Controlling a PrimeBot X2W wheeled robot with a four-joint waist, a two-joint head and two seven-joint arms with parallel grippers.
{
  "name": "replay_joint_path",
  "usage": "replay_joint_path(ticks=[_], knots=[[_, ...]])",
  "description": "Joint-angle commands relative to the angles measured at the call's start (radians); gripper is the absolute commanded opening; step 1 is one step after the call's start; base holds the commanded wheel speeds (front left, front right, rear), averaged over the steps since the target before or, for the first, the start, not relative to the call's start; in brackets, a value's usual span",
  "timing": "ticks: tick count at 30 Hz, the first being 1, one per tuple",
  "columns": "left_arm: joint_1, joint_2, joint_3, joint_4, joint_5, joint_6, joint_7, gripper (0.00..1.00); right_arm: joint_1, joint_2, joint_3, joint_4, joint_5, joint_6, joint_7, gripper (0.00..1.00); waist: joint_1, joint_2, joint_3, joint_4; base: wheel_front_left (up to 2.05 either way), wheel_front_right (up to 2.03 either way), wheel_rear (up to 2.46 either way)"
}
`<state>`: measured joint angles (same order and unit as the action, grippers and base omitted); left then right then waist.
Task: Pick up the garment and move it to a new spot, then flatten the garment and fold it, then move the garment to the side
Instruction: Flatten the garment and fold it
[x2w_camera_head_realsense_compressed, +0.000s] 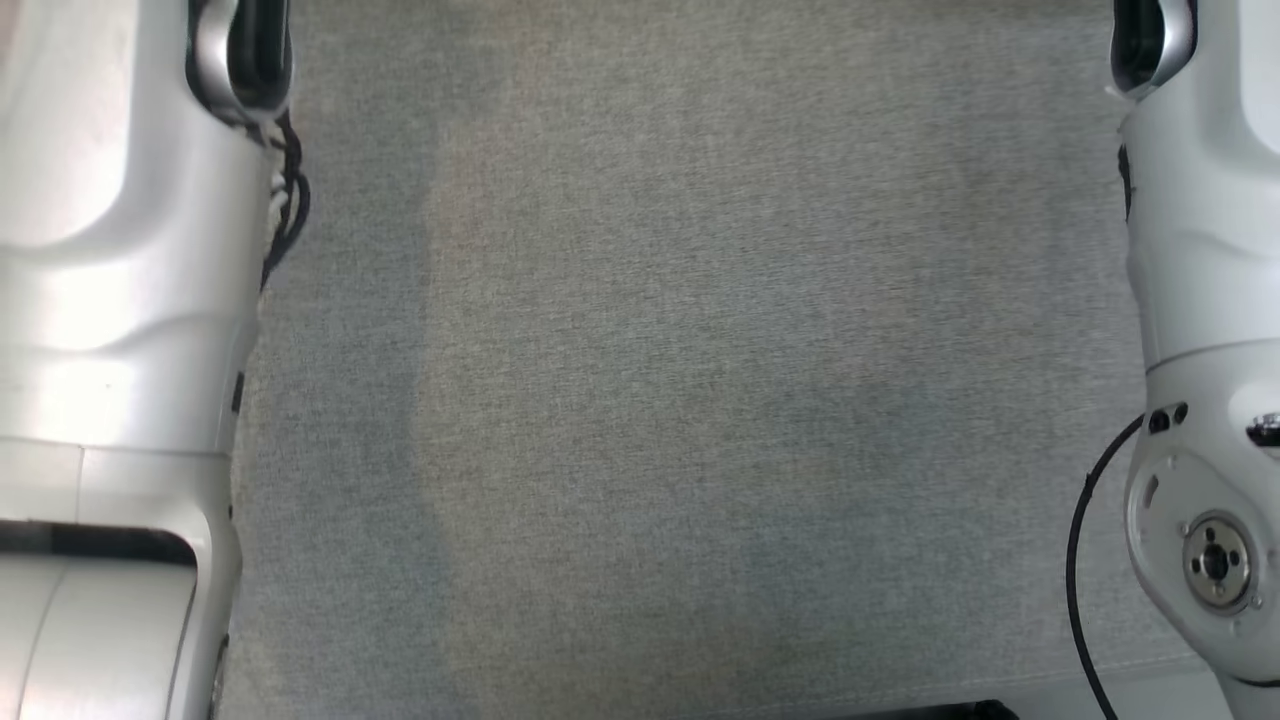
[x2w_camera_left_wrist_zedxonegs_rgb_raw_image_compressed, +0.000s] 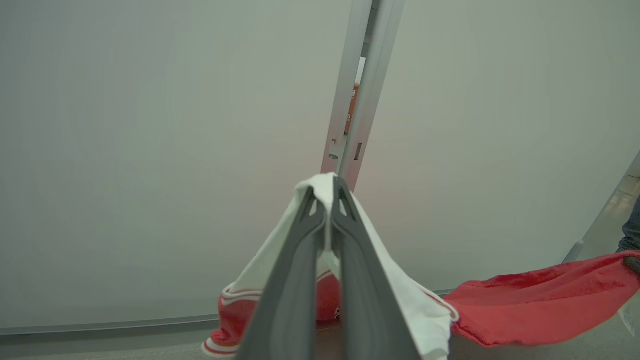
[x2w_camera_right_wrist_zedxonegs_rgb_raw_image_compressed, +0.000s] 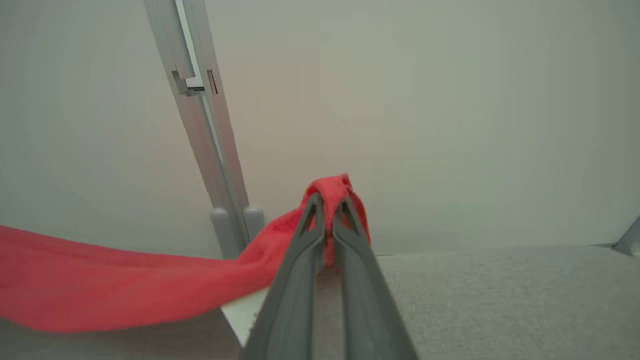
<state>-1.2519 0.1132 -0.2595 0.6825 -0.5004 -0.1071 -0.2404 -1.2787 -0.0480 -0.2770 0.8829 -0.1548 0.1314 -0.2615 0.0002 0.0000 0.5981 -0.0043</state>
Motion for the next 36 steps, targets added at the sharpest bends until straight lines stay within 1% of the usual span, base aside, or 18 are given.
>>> replay_joint_path(ticks=[1,4,8,12,17,23,27,32,36], knots=[[0.037,0.012,0.005,-0.019,-0.011,-0.008,-0.011,0.00,0.035,-0.004,0.019,-0.019,0.036,-0.002,-0.004,0.00,-0.0002,0.0000,0.054,0.038,0.00,0.00,0.00],[0.100,0.026,0.027,-0.063,-0.040,-0.014,-0.018,0.00,0.084,-0.005,0.064,-0.061,0.109,-0.002,-0.004,0.00,-0.0002,0.0000,0.045,0.023,0.00,0.00,0.00],[0.218,0.051,0.052,-0.167,-0.078,-0.016,-0.021,0.00,0.186,-0.005,0.107,-0.141,0.175,-0.002,-0.004,0.00,-0.0002,0.0000,0.020,0.002,0.00,0.00,0.00],[0.365,0.072,0.067,-0.297,-0.103,-0.018,-0.024,0.00,0.290,-0.004,0.114,-0.229,0.219,-0.002,-0.004,0.00,-0.0002,0.0000,-0.015,-0.009,0.00,0.00,0.00],[0.575,0.083,0.086,-0.452,-0.104,0.006,-0.026,0.00,0.445,-0.005,0.118,-0.343,0.299,-0.002,-0.004,0.00,-0.0002,0.0000,-0.084,-0.014,0.00,0.00,0.00],[0.828,0.059,0.118,-0.601,-0.124,0.031,-0.025,0.00,0.651,-0.005,0.150,-0.438,0.387,-0.002,-0.004,0.00,-0.0002,0.0000,-0.190,-0.020,0.00,0.00,0.00],[0.999,0.043,0.127,-0.689,-0.112,0.047,-0.025,0.00,0.781,-0.005,0.166,-0.487,0.426,-0.002,-0.004,0.00,-0.0002,0.0000,-0.266,-0.020,0.00,0.00,0.00],[1.185,0.016,0.133,-0.784,-0.106,0.069,-0.025,0.00,0.925,-0.005,0.146,-0.566,0.474,-0.002,-0.004,0.00,-0.0002,0.0000,-0.352,-0.008,0.00,0.00,0.00],[1.318,0.014,0.124,-0.848,-0.097,0.082,-0.025,0.00,1.045,-0.004,0.135,-0.629,0.514,-0.002,-0.004,0.00,-0.0002,0.0000,-0.417,0.001,0.00,0.00,0.00]])
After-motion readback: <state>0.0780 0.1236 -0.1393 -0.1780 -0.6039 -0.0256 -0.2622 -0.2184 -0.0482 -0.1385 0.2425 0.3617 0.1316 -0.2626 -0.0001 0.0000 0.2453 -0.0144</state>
